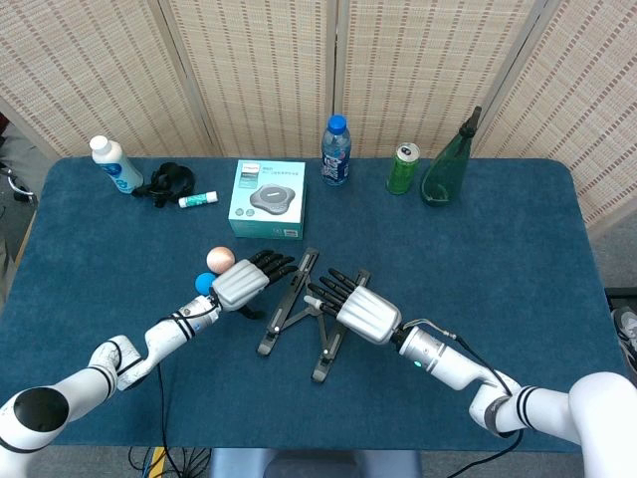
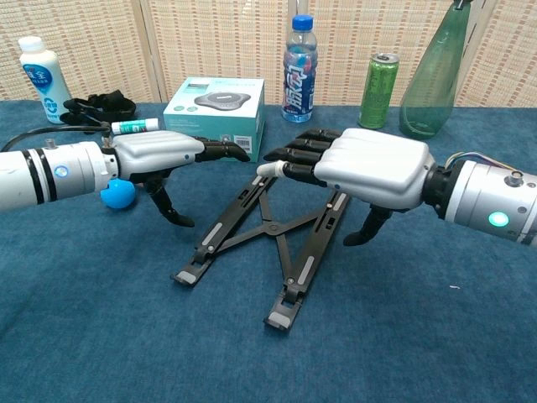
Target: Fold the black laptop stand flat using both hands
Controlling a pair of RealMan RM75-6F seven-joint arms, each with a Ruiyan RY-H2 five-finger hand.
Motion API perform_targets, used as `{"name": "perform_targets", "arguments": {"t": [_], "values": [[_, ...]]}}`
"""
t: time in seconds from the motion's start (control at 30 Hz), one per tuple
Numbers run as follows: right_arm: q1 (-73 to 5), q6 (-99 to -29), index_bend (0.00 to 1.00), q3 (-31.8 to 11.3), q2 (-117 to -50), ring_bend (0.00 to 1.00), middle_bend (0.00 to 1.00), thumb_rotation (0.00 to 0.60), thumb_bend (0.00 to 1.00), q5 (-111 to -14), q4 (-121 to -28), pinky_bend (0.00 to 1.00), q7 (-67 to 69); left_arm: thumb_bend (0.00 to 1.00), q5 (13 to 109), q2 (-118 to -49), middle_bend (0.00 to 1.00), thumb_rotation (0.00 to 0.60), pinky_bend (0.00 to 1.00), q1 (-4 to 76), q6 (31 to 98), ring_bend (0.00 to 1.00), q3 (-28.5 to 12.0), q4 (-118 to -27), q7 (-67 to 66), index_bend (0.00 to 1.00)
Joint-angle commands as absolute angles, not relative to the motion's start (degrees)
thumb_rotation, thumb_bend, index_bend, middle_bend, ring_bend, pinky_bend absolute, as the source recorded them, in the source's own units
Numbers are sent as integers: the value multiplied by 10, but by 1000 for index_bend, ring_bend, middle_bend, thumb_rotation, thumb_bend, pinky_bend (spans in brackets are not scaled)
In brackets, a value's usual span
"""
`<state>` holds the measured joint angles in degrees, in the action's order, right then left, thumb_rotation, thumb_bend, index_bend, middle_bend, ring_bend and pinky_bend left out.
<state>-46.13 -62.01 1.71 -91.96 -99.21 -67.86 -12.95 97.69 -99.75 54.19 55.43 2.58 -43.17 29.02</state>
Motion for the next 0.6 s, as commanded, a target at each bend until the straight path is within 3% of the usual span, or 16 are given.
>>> {"name": "perform_targets", "arguments": {"t": [0.03, 0.6], "values": [[-457, -633, 0, 23, -933, 0, 0, 600, 0, -1005, -659, 0, -130, 145, 969, -1006, 0, 600, 20, 545, 544, 0, 25, -424, 297, 0], [-448, -656, 0, 39, -975, 0, 0, 600, 0, -1032, -589, 0, -123, 146, 940, -1028, 0, 600, 19, 549, 515, 0, 22, -402, 334, 0]]}}
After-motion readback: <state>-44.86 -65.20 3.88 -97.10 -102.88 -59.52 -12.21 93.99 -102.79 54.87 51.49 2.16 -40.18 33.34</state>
